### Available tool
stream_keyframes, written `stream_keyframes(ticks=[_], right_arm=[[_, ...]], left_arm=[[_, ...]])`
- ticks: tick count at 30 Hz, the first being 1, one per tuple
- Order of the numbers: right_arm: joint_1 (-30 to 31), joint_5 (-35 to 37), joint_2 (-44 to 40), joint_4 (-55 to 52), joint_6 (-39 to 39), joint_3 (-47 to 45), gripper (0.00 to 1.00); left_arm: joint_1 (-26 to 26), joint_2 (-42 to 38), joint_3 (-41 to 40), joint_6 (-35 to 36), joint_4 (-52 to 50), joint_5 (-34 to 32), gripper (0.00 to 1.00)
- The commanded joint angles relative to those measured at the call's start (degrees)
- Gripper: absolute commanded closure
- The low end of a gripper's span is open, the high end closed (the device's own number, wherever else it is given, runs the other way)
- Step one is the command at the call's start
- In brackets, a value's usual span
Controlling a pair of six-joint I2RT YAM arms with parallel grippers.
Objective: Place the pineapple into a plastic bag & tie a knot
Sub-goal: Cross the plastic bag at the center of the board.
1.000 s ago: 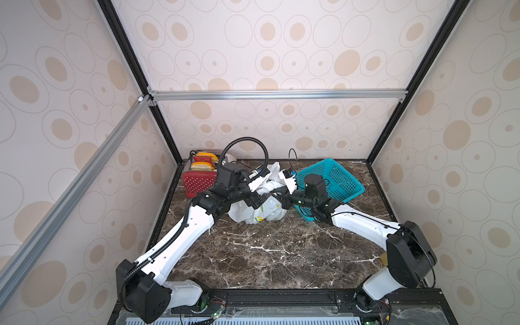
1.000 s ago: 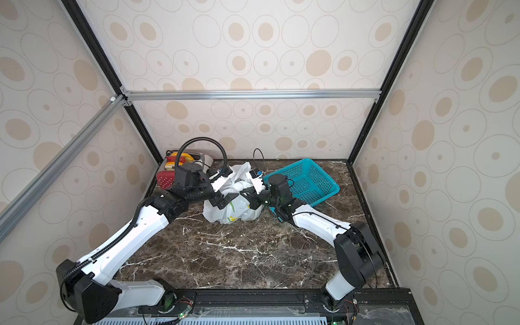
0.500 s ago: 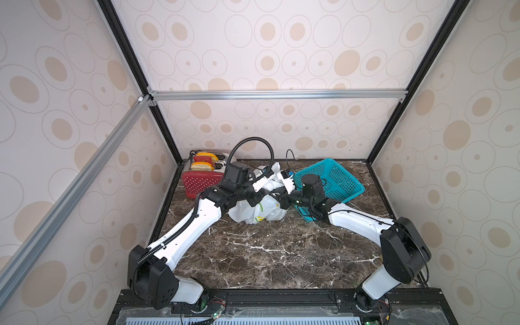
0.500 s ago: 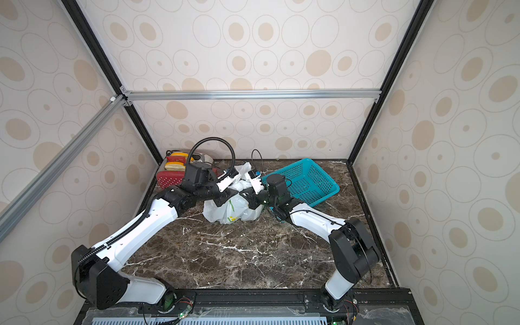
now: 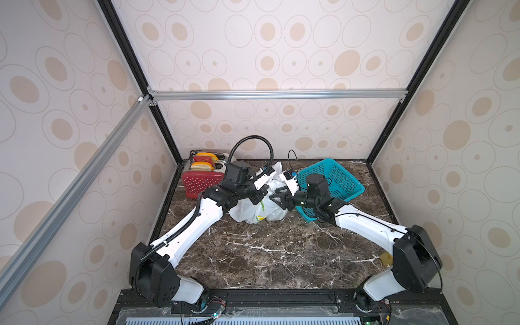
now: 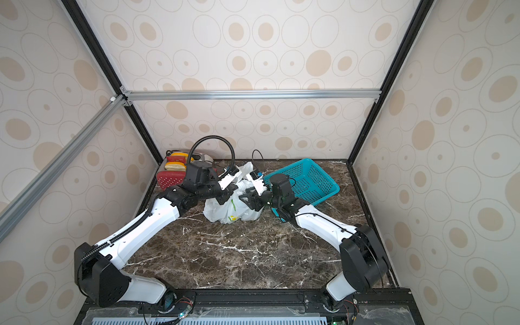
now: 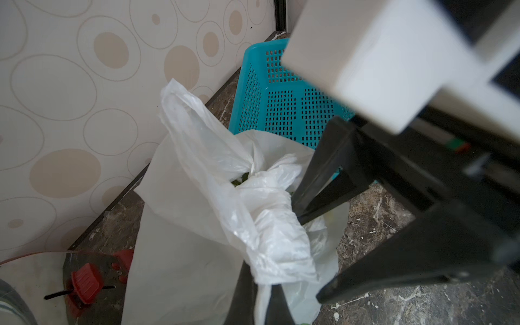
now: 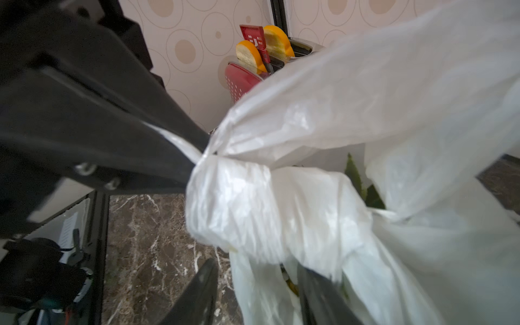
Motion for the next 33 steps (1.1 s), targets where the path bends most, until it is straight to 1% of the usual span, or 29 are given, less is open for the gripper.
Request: stream_keyframes(ticks=[1,3,4,5,6,7,9,10,12,13,14,17,18,20,21,24,29,31,33], right_arm=[[-0.9,-2.93,-6.35,-11.38,-1.52,0.25,0.45],[-1.47,-3.44,-9.22,-17.76,-0.81,1.87,0.45],[-1.6,-2.54,-10.43,-20.38,0.13,2.66,0.46],[-1.83,-0.43,-11.55,-22.89,1.94,3.77,0.48],[-1.82,2.49,-12.42,-24.75,4.21,4.76,0.52],[-1.91,5.05,-12.95,-25.63,7.12,5.79,0.57],[-1.91,11.07,-13.19,-27.27,18.34,8.83,0.65],[-1.91,13.05,-12.93,-27.0,24.42,9.86,0.65],[-1.98,13.4,-11.71,-24.11,36.67,11.03,0.6],[-1.98,13.3,-10.96,-22.22,42.55,11.08,0.54],[-2.04,12.33,-9.91,-19.14,49.13,10.68,0.5],[-2.0,11.05,-6.98,-10.58,67.83,7.92,0.44],[-2.02,10.8,-5.8,-7.25,73.09,7.07,0.43],[-1.98,10.47,-3.6,-3.39,79.81,7.0,0.37],[-1.98,10.66,-2.76,-2.53,81.54,7.21,0.34],[-1.96,11.56,-1.29,-2.94,85.2,7.82,0.33],[-1.62,13.98,-1.58,-4.92,89.12,5.81,0.3],[-1.62,14.61,-2.26,-6.67,88.28,6.04,0.3],[-1.64,16.54,-4.06,-11.45,85.86,6.94,0.3]], left_arm=[[0.16,-0.99,-0.51,-0.62,2.75,1.03,1.0],[0.1,-1.07,-0.88,-0.79,3.5,0.98,1.0],[0.17,-1.06,-1.03,-0.87,3.73,1.03,1.0],[0.07,-1.16,-1.21,-1.03,4.07,1.12,1.0],[0.15,-1.23,-1.39,-1.29,4.4,1.25,1.0],[0.17,-1.29,-1.57,-1.48,4.7,1.38,1.0],[0.13,-1.43,-2.0,-1.83,5.08,1.51,1.0],[0.17,-1.53,-2.09,-1.93,5.07,1.58,1.0],[0.13,-1.6,-2.15,-2.11,5.07,1.73,1.0],[0.11,-1.7,-2.2,-2.2,5.07,1.78,1.0],[0.15,-1.69,-2.21,-2.28,5.12,1.81,1.0],[0.13,-1.87,-2.19,-2.44,4.98,1.85,1.0],[0.15,-1.88,-2.25,-2.47,5.0,1.85,1.0],[0.18,-1.87,-2.22,-2.6,4.92,1.96,1.0],[0.11,-1.95,-2.14,-2.64,4.77,1.98,1.0],[0.18,-2.2,-2.28,-2.64,4.61,1.89,1.0],[0.18,-2.23,-2.29,-2.64,4.46,1.68,1.0],[0.14,-2.22,-2.24,-2.64,4.37,1.54,1.0],[0.13,-2.3,-2.27,-2.47,4.16,1.47,1.0]])
